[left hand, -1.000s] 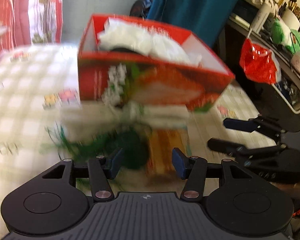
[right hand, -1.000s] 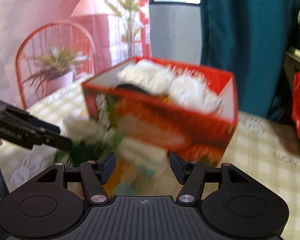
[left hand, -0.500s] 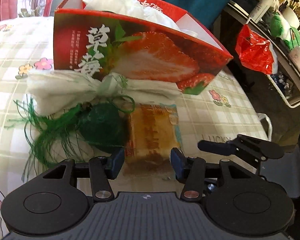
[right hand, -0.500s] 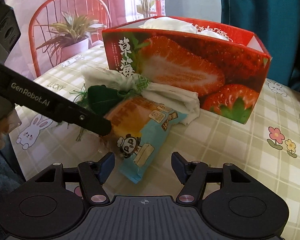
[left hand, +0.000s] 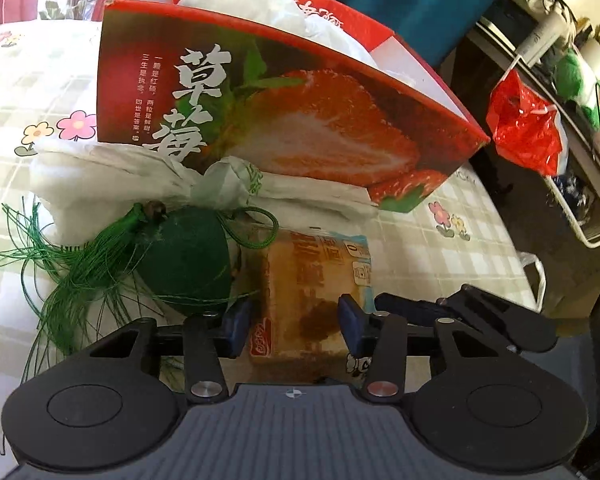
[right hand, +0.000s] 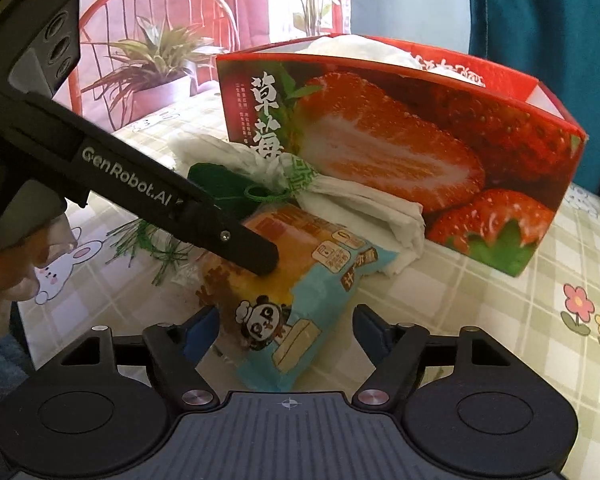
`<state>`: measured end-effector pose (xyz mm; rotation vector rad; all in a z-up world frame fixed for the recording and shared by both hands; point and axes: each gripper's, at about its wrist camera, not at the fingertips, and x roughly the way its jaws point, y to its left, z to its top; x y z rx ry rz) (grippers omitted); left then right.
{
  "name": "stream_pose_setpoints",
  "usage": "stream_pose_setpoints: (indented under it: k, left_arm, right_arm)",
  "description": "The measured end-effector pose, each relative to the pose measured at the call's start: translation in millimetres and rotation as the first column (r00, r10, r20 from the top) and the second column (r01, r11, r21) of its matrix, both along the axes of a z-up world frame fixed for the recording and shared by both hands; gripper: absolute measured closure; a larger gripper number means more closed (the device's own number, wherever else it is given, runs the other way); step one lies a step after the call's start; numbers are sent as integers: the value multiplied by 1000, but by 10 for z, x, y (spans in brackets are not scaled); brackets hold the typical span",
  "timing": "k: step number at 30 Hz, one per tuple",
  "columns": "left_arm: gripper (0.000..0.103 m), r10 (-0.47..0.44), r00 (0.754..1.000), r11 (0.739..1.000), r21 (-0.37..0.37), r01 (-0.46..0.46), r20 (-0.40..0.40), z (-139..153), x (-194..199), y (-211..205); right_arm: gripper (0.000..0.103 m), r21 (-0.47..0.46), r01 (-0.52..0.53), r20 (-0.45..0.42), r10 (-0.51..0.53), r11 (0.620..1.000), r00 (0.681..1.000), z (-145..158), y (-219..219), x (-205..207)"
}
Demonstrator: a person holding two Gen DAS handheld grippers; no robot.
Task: Organize soft objects
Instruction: 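Move both grippers to the wrapped snack packet beside the box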
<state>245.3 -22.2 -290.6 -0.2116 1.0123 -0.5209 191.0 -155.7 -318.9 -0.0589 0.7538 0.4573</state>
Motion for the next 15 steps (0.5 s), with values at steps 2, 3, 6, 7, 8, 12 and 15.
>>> stream_pose_setpoints:
  k: [2,3,6,7,8,12,15]
  left_arm:
    - [57,1,1000,1000,-6,-1,1,-5,3,18]
    - [57,2,1000,1000,-7,-2,4,-13,5,13]
    - [57,7,1000,1000,-4,-7,15,-18,1,-22]
    - [57,10,1000,1000,-1,-10,20,-16,-3,-29]
    - [57,12,1000,1000,1,-12,23,-12,-11,-31]
    - [57,19,999,1000,-3,-19,30,-19,-26,-37]
    - [57,17,999,1000,0,-17,32,-21,-27,-33]
  right_arm:
    - [33,9,0,21,0,1000,1000,-28,-3,-8]
    - [33,22,1,27,-2,1000,1000,-45,-13,-12]
    - [33,53,11,46,-14,999,999,-96,-42,-38]
    - [33,53,11,57,-14,999,998,-113,-40,-45]
    - [33,51,4,67,-7,999,998,-125,-32,-51]
    - [32,44,-15,97,11,999,995,-147,5,-56]
    - [32,62,-18,107,12,998,994,-176,-13,-55]
